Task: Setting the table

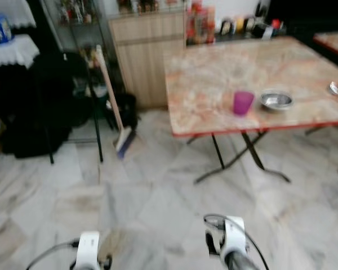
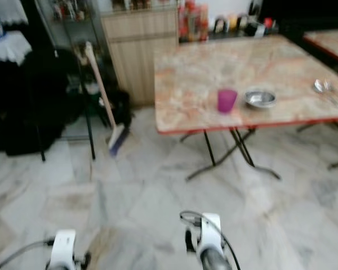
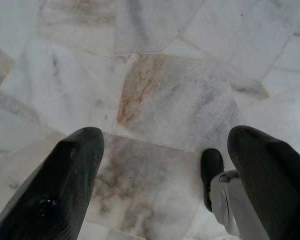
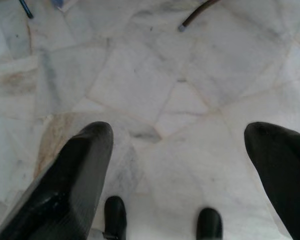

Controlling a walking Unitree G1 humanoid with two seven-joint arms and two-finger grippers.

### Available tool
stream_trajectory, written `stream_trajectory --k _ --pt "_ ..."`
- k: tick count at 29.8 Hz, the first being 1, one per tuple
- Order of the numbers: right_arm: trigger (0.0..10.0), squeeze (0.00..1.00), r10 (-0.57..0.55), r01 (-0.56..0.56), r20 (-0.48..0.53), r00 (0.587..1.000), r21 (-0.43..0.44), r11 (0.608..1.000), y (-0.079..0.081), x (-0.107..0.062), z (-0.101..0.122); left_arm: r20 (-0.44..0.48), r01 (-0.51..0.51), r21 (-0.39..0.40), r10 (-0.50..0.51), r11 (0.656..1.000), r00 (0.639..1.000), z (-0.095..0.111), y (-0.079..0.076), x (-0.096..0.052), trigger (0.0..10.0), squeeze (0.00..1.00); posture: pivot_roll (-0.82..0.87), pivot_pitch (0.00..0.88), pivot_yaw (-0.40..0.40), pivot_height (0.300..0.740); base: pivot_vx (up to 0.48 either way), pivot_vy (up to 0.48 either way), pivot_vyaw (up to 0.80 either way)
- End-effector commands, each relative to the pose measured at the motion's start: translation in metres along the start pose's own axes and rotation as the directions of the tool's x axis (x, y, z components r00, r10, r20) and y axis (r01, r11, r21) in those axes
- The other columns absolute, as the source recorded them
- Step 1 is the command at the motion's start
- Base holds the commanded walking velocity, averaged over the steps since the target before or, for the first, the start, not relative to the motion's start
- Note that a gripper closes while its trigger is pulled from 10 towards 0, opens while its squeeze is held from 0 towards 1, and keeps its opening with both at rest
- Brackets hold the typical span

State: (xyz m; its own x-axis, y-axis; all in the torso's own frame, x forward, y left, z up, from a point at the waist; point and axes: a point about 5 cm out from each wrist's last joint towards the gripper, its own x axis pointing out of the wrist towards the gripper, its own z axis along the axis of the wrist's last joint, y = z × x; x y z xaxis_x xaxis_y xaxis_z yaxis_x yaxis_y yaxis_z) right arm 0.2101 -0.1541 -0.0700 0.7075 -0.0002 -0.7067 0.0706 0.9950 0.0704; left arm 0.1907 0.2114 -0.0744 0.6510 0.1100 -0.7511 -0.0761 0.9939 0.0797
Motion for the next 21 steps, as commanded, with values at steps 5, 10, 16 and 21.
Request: stream_trajectory --k 5,10,16,21 --pt "10.0 0.00 -0.020 0.020 0.000 1.000 -0.008 1.000 -0.0079 0.0000 0.0018 0.021 0.014 0.017 -0.015 1.000 1.000 0.0058 -0.0067 0.0015 10.0 0.00 0.05 0.000 0.090 0.736 0.000 -0.075 0.00" --pt "10.0 0.00 -0.020 0.020 0.002 1.000 -0.009 1.000 -0.0080 0.0001 0.0021 0.021 0.013 0.022 -0.014 1.000 1.000 0.0057 -0.0073 0.0015 10.0 0.00 0.05 0.000 0.090 0.736 0.000 -0.441 0.00" --pt "10.0 0.00 -0.019 0.019 0.003 1.000 -0.010 1.000 -0.0079 0.0002 0.0024 0.021 0.012 0.021 -0.013 1.000 1.000 0.0057 -0.0074 0.0016 10.0 0.00 0.05 0.000 0.090 0.736 0.000 -0.480 0.00" --pt "10.0 0.00 -0.018 0.018 0.003 1.000 -0.011 1.000 -0.0077 0.0003 0.0026 0.020 0.011 0.020 -0.011 1.000 1.000 0.0054 -0.0072 0.0015 10.0 0.00 0.05 0.000 0.090 0.736 0.000 -0.480 0.00"
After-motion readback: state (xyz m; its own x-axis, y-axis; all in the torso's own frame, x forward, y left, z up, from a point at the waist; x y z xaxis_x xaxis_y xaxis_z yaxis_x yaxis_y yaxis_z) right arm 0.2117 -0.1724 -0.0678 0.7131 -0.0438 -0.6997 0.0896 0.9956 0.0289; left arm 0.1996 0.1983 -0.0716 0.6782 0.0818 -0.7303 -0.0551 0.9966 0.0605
